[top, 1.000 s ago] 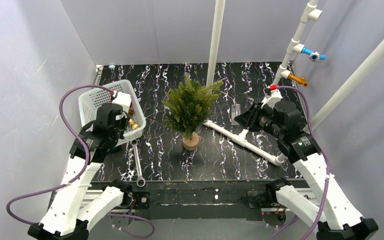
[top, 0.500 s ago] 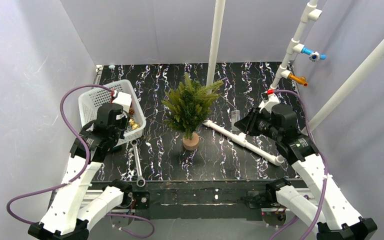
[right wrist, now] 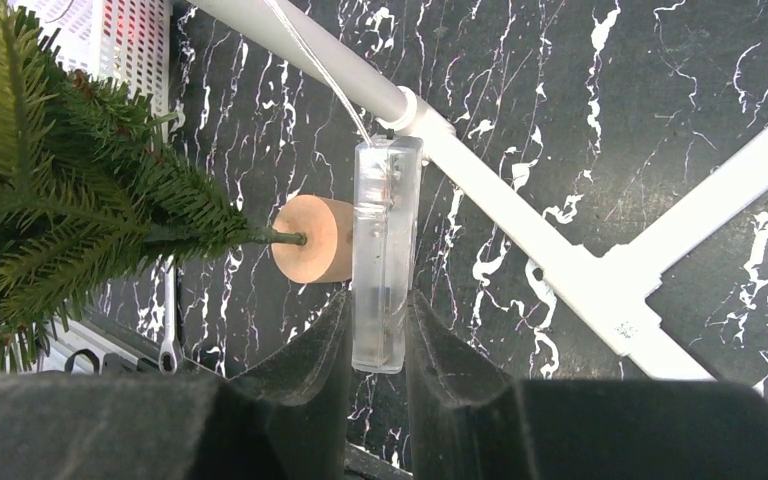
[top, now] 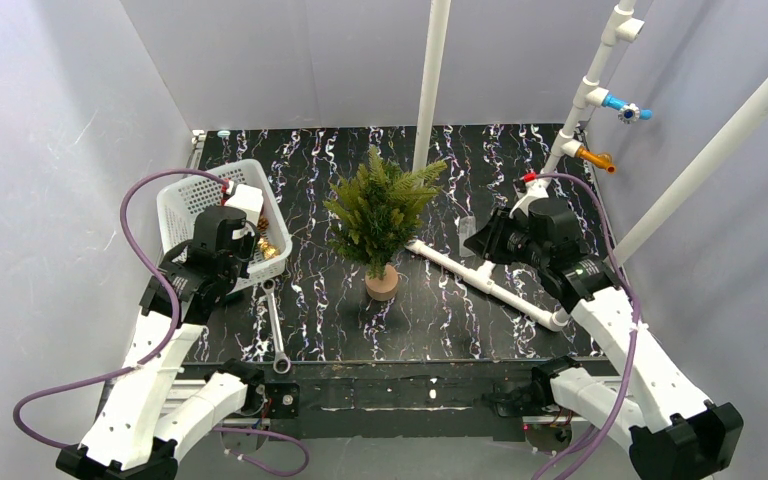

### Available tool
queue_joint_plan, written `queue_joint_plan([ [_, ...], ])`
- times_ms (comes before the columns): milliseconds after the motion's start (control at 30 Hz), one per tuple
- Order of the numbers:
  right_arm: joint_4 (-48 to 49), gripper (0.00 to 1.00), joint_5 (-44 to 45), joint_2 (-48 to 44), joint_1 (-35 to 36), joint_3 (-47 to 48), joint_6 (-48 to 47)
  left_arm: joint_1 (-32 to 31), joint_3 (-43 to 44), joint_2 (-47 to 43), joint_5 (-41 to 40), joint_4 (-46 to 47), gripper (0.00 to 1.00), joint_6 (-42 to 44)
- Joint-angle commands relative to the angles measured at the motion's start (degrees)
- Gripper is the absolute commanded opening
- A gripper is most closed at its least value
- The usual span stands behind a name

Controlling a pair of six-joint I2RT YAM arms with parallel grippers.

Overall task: Decorate the small christmas tree
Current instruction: Wrap the decoration item around the Christmas tree.

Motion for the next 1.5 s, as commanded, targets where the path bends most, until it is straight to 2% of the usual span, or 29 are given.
queue_joint_plan([
  [0,3.13,0.01,-0.85,0.79,-0.18,2.8,0.09,-0.17,0.12,-0.52,-0.69,-2.56,0.0,0.35],
  [533,-1.99,0.01,-6.65,-6.07,0.52,0.92,0.95,-0.17,0.16,-0.31,-0.69,-2.65,0.0,0.19],
  [1467,-3.44,0.01,-6.21,-7.46,6.29,-2.31,3.58,-0.17,1.07,0.6,-0.06,-2.65,0.0,0.08],
])
